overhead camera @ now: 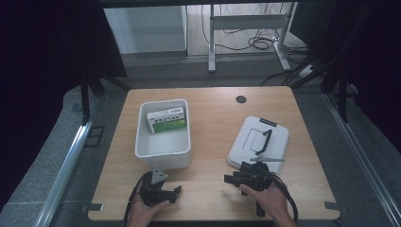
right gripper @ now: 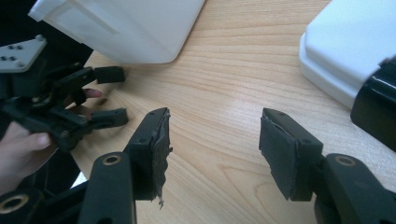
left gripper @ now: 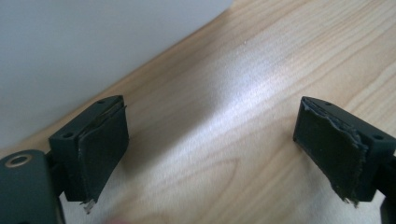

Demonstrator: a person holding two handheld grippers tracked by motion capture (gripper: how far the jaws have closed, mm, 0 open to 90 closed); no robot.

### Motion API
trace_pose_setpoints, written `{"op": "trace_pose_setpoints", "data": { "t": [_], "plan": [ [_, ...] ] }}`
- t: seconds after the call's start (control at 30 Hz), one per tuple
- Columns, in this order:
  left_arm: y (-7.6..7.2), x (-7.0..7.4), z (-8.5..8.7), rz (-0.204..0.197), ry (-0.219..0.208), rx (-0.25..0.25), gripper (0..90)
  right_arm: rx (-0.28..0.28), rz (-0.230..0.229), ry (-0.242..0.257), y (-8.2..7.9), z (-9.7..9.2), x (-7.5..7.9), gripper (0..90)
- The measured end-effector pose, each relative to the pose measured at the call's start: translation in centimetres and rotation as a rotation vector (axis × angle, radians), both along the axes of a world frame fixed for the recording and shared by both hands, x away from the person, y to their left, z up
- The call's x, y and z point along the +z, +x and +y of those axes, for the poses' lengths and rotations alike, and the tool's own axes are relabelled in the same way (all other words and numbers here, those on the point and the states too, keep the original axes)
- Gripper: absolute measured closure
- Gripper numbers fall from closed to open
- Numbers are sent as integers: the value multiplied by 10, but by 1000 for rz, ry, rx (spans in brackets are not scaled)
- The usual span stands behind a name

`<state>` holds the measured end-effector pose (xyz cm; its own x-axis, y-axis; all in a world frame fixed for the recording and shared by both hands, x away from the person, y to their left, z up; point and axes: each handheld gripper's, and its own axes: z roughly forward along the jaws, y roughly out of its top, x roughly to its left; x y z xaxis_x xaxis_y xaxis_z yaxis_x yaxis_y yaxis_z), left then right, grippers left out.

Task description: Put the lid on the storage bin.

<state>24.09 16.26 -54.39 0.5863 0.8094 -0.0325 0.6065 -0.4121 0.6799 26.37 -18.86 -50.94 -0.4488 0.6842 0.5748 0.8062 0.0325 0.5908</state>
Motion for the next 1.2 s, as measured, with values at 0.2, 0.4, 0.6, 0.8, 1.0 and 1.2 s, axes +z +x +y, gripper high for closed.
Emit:
{"op": "trace_pose_setpoints", "data": {
  "t": [0.2, 0.4, 0.6, 0.8, 1.0, 1.2],
  "plan": [
    [-1, 0, 1, 1, -3, 12, 105, 1, -9, 7, -2, 0, 2, 413],
    [-2, 0, 4, -2, -2, 19, 109, 8, -11, 8, 2, 6, 3, 414],
    [-8, 0, 5, -2, -4, 33, 116, 12, -15, -5, 6, 9, 3, 415],
    [-8, 0, 6, -3, -3, 32, 116, -3, -22, 20, 5, 5, 10, 417],
    [-8, 0, 6, -3, -3, 31, 115, -14, -30, 33, 4, -1, 16, 417],
    [-7, 0, 6, -3, -3, 27, 116, -52, -29, 64, 6, -12, 26, 416]
  ]
}}
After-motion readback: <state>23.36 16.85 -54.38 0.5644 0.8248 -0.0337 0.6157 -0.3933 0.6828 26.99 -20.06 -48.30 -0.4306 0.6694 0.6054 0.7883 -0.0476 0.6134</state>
